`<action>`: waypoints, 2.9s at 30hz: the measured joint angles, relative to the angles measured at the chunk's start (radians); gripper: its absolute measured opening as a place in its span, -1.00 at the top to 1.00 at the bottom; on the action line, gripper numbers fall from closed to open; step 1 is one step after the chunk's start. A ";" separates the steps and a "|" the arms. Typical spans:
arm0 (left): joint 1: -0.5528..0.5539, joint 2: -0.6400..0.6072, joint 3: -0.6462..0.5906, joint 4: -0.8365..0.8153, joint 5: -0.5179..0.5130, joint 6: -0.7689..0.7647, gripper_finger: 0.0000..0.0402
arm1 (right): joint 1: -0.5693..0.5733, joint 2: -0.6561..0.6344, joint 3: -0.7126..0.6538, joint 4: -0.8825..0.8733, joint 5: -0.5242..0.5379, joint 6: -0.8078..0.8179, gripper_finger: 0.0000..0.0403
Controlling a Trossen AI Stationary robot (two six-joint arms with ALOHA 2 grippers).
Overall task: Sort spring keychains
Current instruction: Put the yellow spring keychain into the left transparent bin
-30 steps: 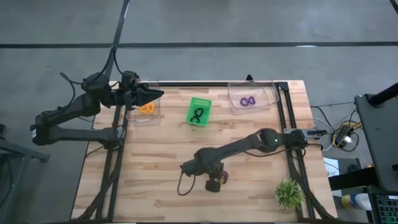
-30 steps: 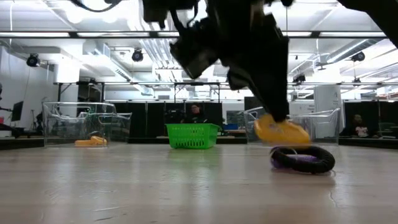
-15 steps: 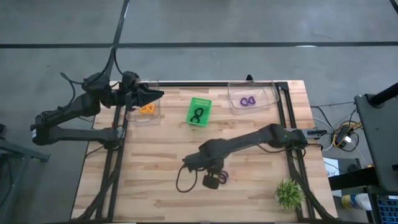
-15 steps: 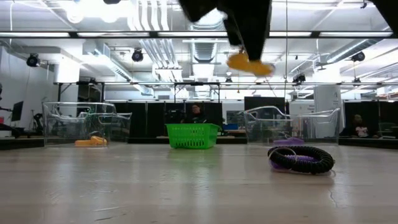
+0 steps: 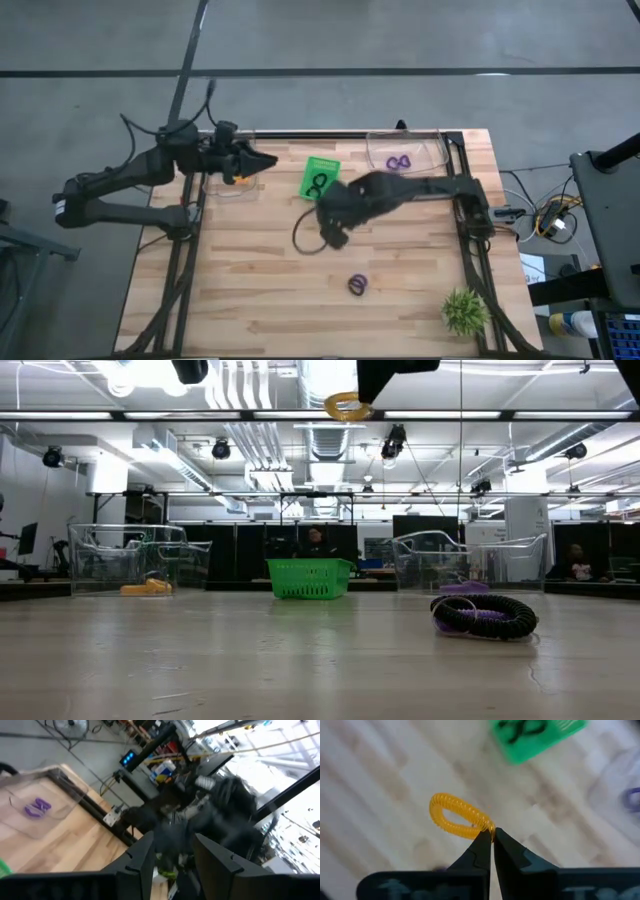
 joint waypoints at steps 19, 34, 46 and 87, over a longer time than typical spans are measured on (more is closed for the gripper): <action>-0.086 0.280 0.000 0.001 -0.068 0.000 0.36 | -0.165 -0.079 0.018 0.075 0.110 -0.024 0.96; -0.090 0.397 0.002 0.137 -0.108 0.008 0.36 | -0.165 -0.079 0.032 0.176 0.064 -0.045 0.96; -0.090 0.387 0.002 0.114 -0.143 0.004 0.90 | -0.166 -0.078 0.037 0.198 0.084 -0.093 0.94; 0.313 0.236 -0.045 -0.799 -0.765 0.255 0.94 | -0.153 -0.148 0.081 0.310 0.083 -0.336 -0.31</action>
